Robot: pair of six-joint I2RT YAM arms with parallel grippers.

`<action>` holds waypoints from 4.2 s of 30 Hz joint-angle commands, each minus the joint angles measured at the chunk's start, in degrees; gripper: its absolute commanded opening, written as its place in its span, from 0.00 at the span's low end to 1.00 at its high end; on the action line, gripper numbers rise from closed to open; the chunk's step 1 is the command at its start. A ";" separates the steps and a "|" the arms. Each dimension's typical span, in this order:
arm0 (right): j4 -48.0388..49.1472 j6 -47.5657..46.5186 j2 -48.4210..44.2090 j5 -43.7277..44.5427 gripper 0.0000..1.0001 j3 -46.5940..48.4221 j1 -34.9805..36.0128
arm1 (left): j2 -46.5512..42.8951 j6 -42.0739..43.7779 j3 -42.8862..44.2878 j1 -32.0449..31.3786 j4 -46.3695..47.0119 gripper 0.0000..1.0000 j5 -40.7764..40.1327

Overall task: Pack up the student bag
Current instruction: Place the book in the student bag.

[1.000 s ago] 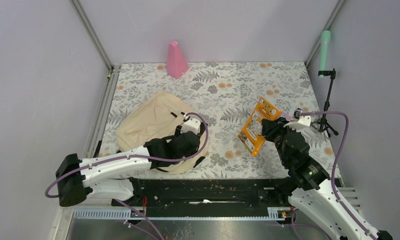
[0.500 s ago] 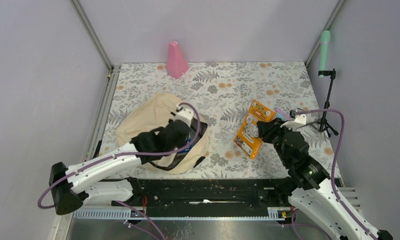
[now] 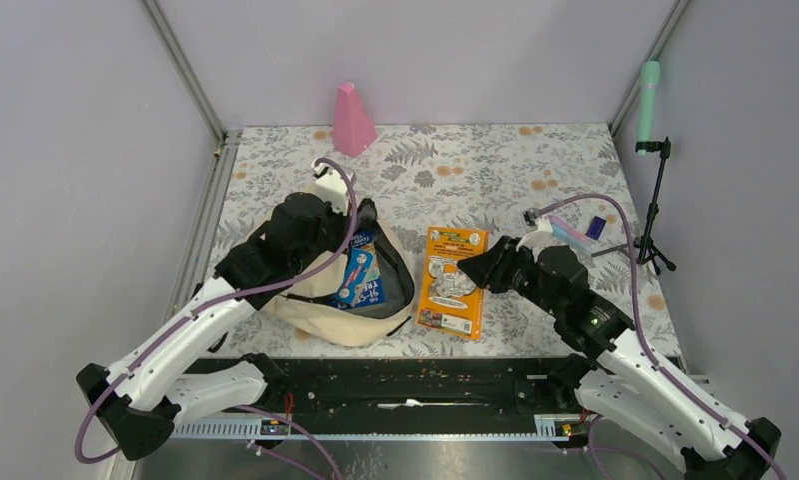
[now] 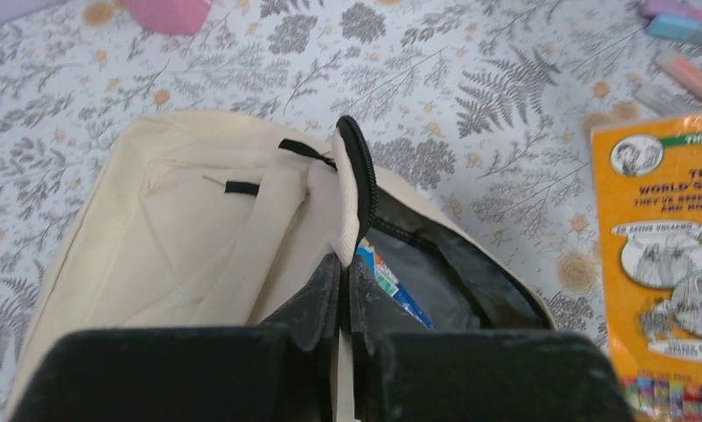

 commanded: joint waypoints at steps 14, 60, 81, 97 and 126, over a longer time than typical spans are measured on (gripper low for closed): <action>40.60 3.43 15.83 5.38 0.00 4.44 11.28 | -6.42 0.29 -4.02 6.01 15.63 0.00 14.74; 37.80 7.09 51.27 12.44 0.00 17.81 11.44 | -10.98 -2.73 -7.23 12.55 20.83 0.00 28.32; 42.92 15.08 60.41 16.06 0.00 23.40 16.37 | -10.21 -4.02 -7.59 12.99 22.04 0.00 30.77; 44.28 -0.24 70.64 30.79 0.06 30.35 24.15 | -9.33 -5.09 -8.04 13.85 23.12 0.00 32.80; 40.05 -16.48 43.18 26.85 0.81 11.85 24.39 | -9.42 -4.62 -8.50 14.31 22.59 0.00 30.57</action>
